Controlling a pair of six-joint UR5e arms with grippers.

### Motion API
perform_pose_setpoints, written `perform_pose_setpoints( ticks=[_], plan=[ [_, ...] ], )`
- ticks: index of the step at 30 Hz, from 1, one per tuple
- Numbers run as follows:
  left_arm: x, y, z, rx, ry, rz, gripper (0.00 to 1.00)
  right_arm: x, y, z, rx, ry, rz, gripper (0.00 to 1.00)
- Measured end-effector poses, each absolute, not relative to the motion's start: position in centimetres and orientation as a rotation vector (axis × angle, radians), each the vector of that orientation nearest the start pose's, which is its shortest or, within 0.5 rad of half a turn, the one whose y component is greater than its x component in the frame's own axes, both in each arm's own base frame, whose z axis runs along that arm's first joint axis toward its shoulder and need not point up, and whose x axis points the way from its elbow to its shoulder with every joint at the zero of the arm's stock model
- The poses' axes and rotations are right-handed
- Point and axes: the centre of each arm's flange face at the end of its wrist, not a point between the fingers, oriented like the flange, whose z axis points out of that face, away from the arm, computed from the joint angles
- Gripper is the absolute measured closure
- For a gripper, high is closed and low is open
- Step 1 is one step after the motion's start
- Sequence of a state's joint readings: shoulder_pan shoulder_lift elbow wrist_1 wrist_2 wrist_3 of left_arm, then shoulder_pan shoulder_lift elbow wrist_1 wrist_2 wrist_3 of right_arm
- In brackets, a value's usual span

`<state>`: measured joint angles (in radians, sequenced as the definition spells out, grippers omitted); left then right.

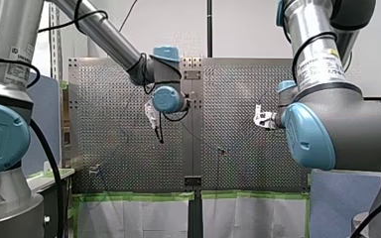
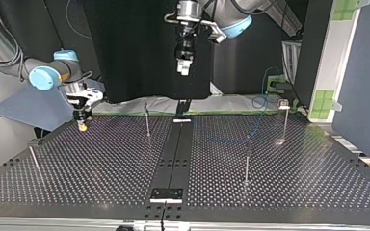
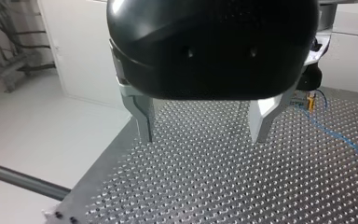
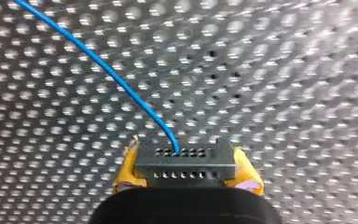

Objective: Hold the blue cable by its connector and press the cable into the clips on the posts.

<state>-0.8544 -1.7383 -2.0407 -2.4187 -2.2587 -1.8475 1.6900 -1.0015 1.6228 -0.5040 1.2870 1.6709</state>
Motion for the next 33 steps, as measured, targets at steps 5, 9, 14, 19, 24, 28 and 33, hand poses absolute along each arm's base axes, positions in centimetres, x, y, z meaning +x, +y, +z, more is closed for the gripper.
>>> perform_pose_setpoints(
  ticks=[5, 9, 14, 19, 24, 28, 33],
  plan=[
    [25.1, -39.3, 23.0, -0.131, 1.53, -0.391, 0.0, 23.4, -60.5, 21.3, 1.528, -1.126, 1.52, 1.0],
    [24.5, -38.5, 20.1, -0.122, 1.56, -0.375, 0.0, 23.3, -60.3, 23.3, 1.508, -1.095, 1.527, 1.0],
    [23.7, -37.2, 17.6, -0.105, 1.59, -0.347, 0.0, 23.3, -60.2, 23.7, 1.503, -1.087, 1.529, 1.0],
    [22.9, -36.1, 16.4, -0.086, 1.612, -0.32, 0.0, 23.3, -60.2, 23.8, 1.503, -1.085, 1.528, 1.0],
    [22.8, -35.9, 16.2, -0.082, 1.616, -0.315, 0.0, 23.3, -60.2, 23.8, 1.503, -1.085, 1.528, 1.0],
    [22.8, -35.9, 16.2, -0.082, 1.616, -0.314, 0.0, 23.3, -60.2, 23.8, 1.503, -1.085, 1.528, 1.0],
    [22.8, -35.9, 16.2, -0.082, 1.616, -0.314, 0.0, 23.3, -60.2, 23.8, 1.503, -1.085, 1.528, 1.0]
  ],
)
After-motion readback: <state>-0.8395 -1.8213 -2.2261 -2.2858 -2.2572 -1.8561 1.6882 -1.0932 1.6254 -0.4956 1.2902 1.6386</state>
